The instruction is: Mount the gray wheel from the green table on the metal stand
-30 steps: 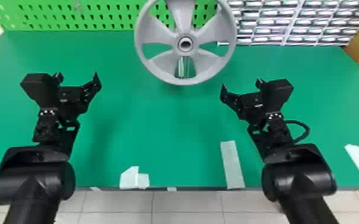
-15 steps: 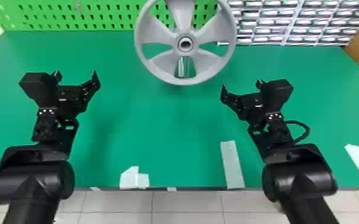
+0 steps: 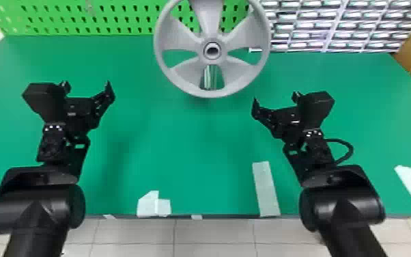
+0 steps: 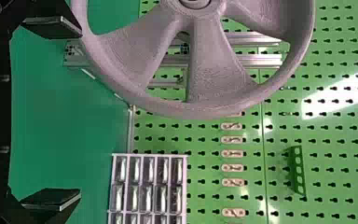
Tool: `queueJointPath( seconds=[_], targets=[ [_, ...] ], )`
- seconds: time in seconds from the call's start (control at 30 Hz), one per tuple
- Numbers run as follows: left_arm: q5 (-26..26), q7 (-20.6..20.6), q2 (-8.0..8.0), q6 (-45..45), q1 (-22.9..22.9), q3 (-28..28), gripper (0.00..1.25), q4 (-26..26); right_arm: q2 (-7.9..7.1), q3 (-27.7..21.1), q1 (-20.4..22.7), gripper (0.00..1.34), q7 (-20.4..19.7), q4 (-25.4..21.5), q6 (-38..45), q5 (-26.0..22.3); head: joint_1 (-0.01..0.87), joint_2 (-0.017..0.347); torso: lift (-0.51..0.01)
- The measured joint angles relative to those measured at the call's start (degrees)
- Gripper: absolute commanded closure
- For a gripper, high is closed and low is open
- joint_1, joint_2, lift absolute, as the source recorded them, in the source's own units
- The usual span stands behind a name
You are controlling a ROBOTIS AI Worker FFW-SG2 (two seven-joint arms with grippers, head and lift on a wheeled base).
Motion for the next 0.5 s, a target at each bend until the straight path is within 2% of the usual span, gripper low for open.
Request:
queueJointPath(
  seconds=[0.5],
  targets=[
    [-0.07,0.0,0.0,-0.02,0.0,-0.03,0.22,0.05,0.08,-0.04,0.0,0.1,0.0,0.0,0.0,-0.09,0.867,0.052,-0.1]
  ],
)
